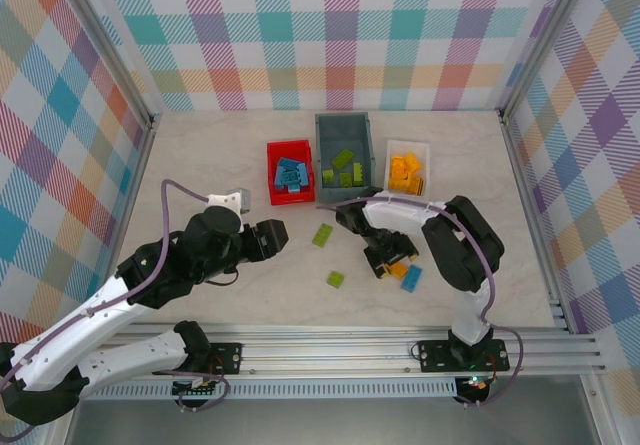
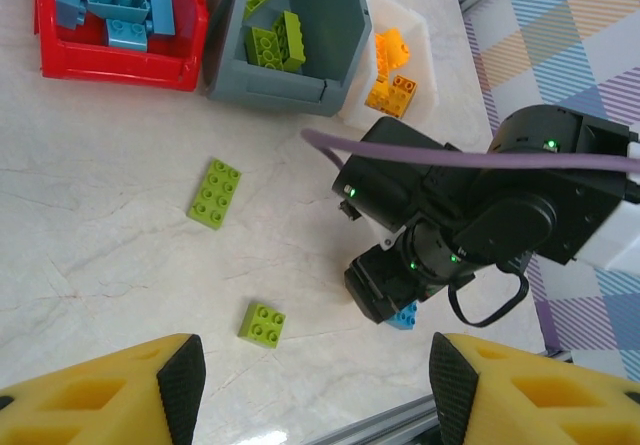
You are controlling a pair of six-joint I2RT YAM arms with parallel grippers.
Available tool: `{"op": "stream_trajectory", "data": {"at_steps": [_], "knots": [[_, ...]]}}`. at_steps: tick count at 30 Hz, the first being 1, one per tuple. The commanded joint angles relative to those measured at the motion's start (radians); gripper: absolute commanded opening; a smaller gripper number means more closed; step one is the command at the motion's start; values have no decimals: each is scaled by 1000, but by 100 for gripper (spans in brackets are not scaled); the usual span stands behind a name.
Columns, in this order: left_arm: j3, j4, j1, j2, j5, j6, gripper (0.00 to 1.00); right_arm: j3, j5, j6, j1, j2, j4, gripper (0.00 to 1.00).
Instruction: Sort the legos into containers by color
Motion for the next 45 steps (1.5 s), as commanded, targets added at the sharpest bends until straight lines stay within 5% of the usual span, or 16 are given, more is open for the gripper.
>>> {"op": "stream_trajectory", "data": {"at_steps": [1, 8, 16, 22, 29, 34, 45], "knots": [[13, -8, -9, -5, -2, 3, 63, 7, -65, -28, -50, 6, 53, 64], [-9, 11, -9, 15, 63, -14, 63, -67, -207, -39, -132, -47, 142, 58], [-95, 141, -61, 40, 129, -56, 62, -89, -252, -7, -156, -91, 173, 35], [-104, 218, -140, 86, 87, -65, 61, -64, -195, 31, -163, -196, 170, 27], [27, 255, -223, 277, -30, 24, 61, 89, -203, 8, -332, -335, 182, 27], [156, 255, -263, 472, -130, 88, 60, 269, -240, -12, -450, -234, 235, 28], [269, 298, -286, 663, -153, 134, 60, 502, -207, 21, -490, 90, 266, 28]]}}
